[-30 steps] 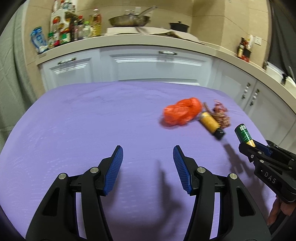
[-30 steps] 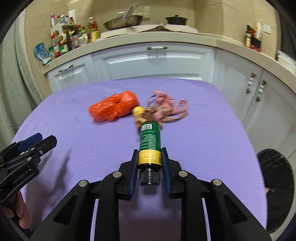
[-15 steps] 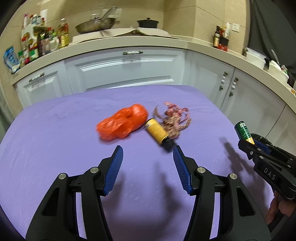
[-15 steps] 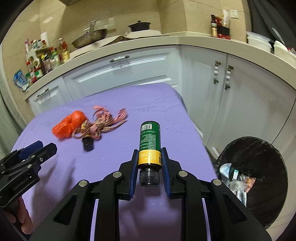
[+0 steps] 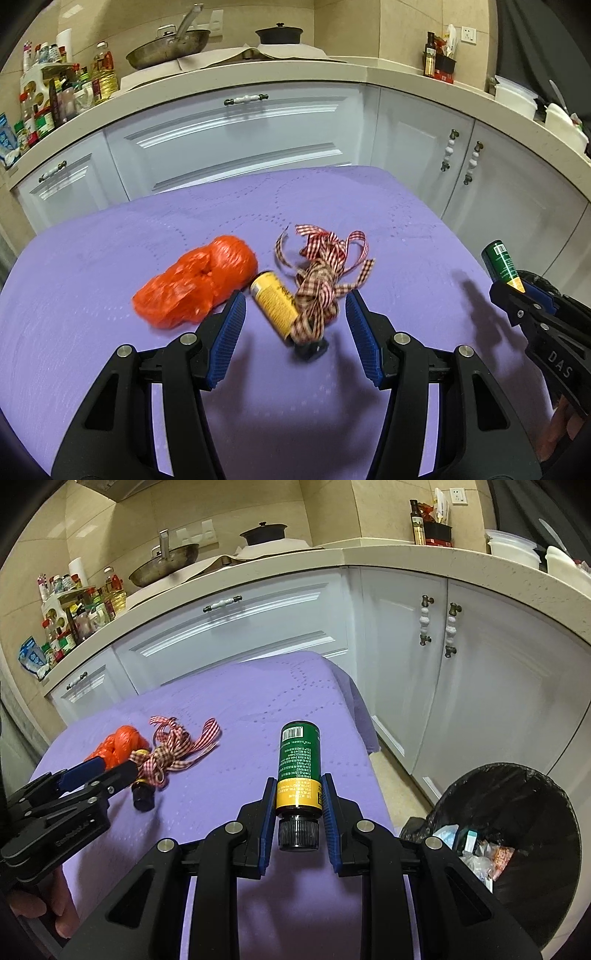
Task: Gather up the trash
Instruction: 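Grasp the red-white checked ribbon with the left tool while the right tool holds the bottle, then carry the ribbon and bottle over the black bin and open both tools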
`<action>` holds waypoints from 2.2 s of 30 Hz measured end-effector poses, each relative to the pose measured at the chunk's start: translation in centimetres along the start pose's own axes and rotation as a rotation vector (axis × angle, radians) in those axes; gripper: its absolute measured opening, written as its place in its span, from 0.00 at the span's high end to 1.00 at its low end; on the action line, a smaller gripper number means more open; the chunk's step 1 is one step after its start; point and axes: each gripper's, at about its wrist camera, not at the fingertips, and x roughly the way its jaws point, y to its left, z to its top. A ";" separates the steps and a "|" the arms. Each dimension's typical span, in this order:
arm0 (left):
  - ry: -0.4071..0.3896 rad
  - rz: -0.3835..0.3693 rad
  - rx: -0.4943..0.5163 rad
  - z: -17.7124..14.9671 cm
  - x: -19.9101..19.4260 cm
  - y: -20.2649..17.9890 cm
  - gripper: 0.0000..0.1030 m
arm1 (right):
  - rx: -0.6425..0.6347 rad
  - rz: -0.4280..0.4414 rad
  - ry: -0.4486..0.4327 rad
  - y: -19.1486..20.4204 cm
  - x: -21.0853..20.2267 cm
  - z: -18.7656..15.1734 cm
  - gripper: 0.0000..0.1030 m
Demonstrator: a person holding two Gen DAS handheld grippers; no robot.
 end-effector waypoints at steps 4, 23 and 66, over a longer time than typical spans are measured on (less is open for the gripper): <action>0.011 0.004 0.013 0.4 0.9 -0.5 0.47 | 0.000 0.008 0.011 -0.3 0.7 0.4 0.76; 0.041 -0.027 0.044 0.2 2.2 -1.4 0.91 | 0.002 0.018 0.022 -0.6 1.4 0.4 0.76; -0.086 -0.275 0.169 -2.8 -8.9 -10.7 0.92 | 0.151 -0.183 -0.076 -8.4 -10.1 -4.5 0.76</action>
